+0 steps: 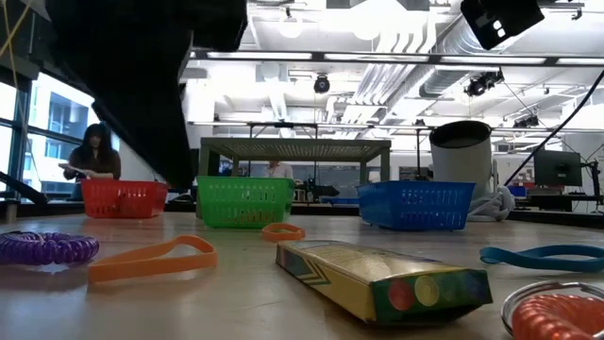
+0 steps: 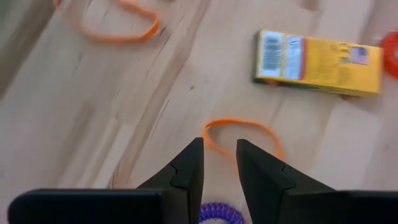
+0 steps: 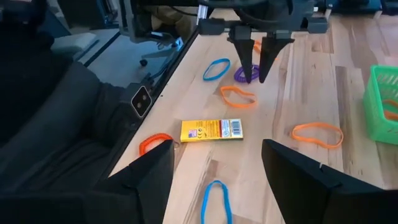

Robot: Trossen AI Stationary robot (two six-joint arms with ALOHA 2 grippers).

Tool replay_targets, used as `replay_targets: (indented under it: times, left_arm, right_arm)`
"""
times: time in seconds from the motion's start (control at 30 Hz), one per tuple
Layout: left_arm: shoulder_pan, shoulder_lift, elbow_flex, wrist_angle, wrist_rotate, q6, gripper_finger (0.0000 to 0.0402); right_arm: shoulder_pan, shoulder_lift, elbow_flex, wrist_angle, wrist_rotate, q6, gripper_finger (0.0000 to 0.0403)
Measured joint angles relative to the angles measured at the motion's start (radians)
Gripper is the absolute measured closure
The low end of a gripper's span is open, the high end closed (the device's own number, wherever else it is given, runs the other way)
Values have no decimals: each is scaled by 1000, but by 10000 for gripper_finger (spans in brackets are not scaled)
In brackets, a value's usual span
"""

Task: Pick & Place Office Desk Supplies
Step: Put the orange rubber band into the green bin

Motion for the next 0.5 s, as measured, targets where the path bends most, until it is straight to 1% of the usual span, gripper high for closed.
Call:
replay_targets:
  times: [0.1,0.23,0.5]
  left_arm:
    - [4,17,-7,-4,38,-77,310]
    - [17,27,-7,5,81,-101,310]
    - [43,43,-6,50,74,-88,310]
  right_arm:
    - [1,0,0,9,13,-2,172]
    - [1,0,0,9,19,-7,172]
    - [1,0,0,8,18,-22,172]
